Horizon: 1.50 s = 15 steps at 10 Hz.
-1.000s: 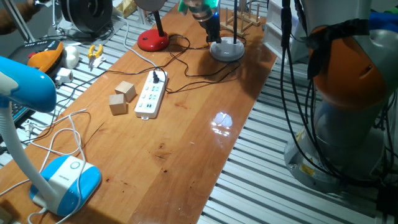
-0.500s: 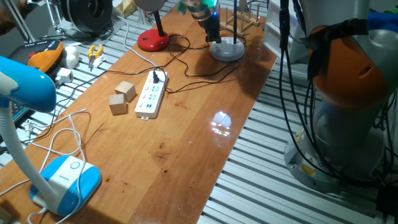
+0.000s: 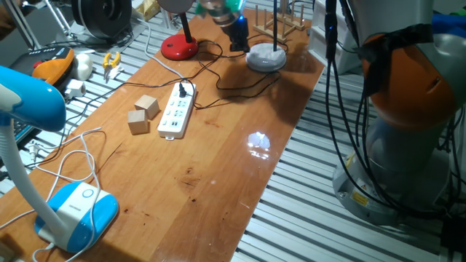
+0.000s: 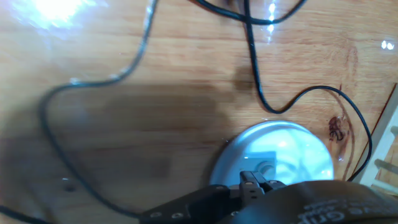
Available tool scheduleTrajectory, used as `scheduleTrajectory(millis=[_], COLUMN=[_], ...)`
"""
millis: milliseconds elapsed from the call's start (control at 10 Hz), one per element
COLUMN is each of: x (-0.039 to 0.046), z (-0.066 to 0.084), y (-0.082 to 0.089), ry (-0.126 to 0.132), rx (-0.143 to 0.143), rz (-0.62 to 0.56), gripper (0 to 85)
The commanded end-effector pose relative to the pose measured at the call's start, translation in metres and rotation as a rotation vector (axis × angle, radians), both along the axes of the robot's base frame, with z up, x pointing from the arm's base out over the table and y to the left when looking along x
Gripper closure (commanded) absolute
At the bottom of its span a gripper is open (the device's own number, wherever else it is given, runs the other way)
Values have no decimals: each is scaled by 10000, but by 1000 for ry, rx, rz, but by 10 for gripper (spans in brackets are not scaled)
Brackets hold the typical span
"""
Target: Plug in the power cord of the desk lamp, turn on the socket, and light up the desk lamp
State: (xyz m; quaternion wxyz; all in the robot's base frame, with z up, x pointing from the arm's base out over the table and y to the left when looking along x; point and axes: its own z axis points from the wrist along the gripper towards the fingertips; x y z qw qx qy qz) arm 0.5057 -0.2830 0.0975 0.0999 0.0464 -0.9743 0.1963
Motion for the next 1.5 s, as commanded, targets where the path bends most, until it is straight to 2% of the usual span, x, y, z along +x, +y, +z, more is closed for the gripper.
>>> scheduleTrajectory(millis=[0, 200, 400, 500, 700, 900, 1100, 1200, 1400], x=[32, 67, 115, 126, 144, 164, 196, 187, 187], z=[60, 156, 189, 183, 164, 166, 158, 154, 154], y=[206, 477, 648, 671, 667, 642, 603, 617, 617], ry=[0, -9, -10, -24, -27, -30, -3, -13, -27], rx=[-2, 10, 43, 53, 76, 78, 97, 97, 56], rz=[-10, -36, -40, -37, -29, -34, -23, -28, 5], gripper=[850, 850, 850, 850, 850, 850, 850, 850, 850])
